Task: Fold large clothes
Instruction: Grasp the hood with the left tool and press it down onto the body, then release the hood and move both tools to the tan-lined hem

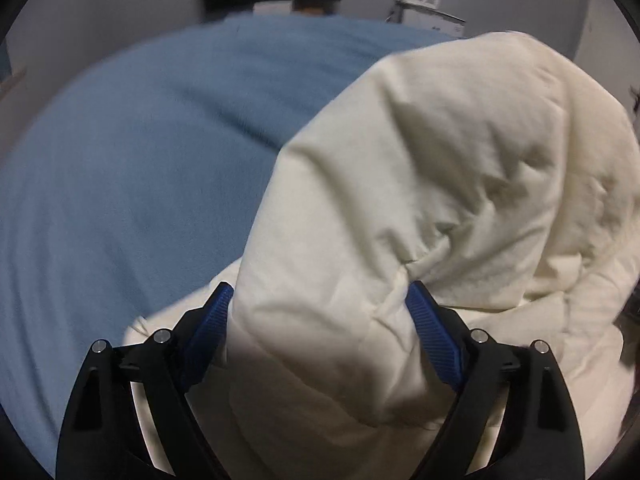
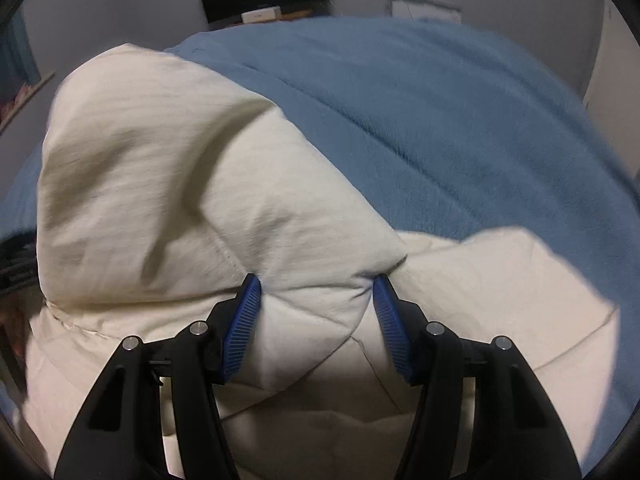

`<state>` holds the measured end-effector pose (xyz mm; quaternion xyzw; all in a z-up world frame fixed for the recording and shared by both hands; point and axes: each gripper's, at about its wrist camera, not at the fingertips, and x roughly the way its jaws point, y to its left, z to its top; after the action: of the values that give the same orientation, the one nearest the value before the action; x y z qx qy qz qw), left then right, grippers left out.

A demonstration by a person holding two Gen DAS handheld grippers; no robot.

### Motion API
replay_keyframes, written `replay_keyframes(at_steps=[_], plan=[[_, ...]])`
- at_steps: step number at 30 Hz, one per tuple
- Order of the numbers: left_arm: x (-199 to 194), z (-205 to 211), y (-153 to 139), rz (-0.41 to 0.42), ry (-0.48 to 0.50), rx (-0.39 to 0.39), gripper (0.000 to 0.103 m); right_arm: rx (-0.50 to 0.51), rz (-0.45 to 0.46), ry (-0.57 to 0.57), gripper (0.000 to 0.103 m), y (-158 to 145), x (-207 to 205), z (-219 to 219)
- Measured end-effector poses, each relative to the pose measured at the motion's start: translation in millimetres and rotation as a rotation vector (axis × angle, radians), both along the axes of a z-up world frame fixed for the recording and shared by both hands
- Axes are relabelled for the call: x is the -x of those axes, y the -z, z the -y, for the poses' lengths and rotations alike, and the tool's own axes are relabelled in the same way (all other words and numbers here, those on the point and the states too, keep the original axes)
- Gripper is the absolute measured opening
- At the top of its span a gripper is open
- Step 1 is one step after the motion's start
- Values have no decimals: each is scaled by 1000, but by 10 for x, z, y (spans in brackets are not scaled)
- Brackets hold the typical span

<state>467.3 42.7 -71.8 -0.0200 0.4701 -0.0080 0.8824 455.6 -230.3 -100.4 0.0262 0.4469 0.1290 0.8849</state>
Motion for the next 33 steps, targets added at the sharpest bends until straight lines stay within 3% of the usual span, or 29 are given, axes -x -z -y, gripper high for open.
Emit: replay_keyframes(at_steps=[3, 7, 11, 14, 17, 18, 20, 22, 27, 31, 33], plan=[[-41, -10, 58, 7, -7, 23, 85, -20, 4, 3, 57, 27, -39, 42], [151, -13, -105, 61, -10, 32, 84, -29, 25, 15, 59, -90, 96, 95], [671, -44, -360, 157, -22, 30, 89, -82, 101, -18, 59, -297, 671, 173], [1081, 89, -420, 199, 63, -10, 91, -41, 138, -68, 60, -279, 1058, 76], [1192, 285, -275, 179, 100, -93, 91, 13, 106, -61, 60, -87, 1163, -17], [1195, 182, -184, 152, 96, -107, 91, 15, 109, -54, 61, -66, 1148, -1], [1160, 169, -20, 110, 86, -106, 92, 17, 100, -45, 61, -50, 1119, 11], [1186, 129, -21, 118, 81, -96, 92, 14, 95, -33, 61, -99, 1152, 34], [1534, -32, -370, 159, 61, -31, 92, -24, 162, -31, 61, -498, 1493, 204], [1968, -126, -784, 196, 66, 14, 96, -20, 245, -28, 76, -895, 1994, 503], [2304, -131, -997, 191, 84, 45, 97, -24, 268, -20, 78, -1055, 2286, 679]])
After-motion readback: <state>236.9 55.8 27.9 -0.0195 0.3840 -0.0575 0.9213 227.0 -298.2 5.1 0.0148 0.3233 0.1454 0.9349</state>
